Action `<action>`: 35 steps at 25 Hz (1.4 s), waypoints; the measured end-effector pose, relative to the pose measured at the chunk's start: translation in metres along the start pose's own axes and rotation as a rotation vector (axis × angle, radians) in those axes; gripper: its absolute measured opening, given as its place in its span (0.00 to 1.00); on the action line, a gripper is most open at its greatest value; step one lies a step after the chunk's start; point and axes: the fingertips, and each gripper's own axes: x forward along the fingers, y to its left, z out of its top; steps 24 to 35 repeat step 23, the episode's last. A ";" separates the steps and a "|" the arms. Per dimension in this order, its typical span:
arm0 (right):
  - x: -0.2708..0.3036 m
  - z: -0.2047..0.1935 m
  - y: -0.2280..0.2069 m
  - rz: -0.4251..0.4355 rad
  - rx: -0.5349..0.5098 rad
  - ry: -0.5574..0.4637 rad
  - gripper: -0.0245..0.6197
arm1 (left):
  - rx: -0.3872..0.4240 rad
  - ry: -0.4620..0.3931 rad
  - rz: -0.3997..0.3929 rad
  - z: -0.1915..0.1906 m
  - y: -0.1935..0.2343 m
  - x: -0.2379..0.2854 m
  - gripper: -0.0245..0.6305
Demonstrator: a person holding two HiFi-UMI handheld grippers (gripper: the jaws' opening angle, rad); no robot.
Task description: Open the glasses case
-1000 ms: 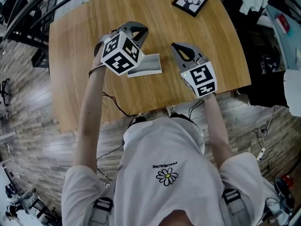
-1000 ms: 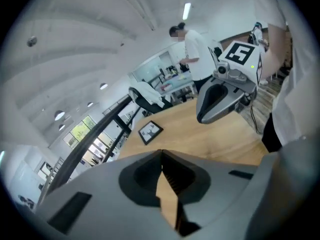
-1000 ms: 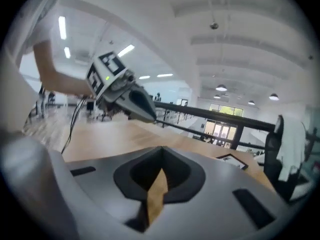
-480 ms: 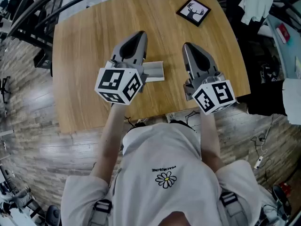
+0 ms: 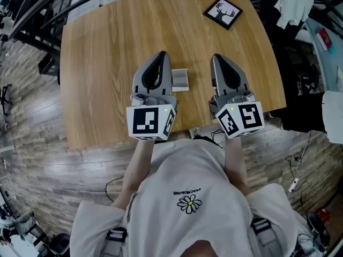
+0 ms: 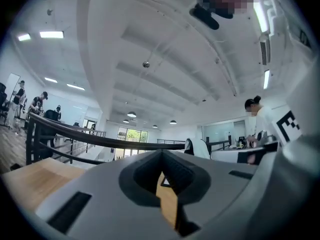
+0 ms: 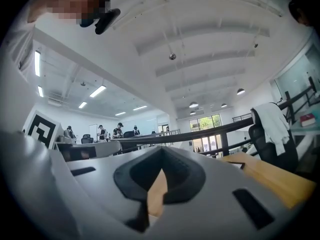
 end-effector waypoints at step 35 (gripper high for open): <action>-0.014 0.023 0.021 0.004 -0.141 -0.043 0.05 | 0.074 -0.060 0.112 0.025 0.016 -0.026 0.06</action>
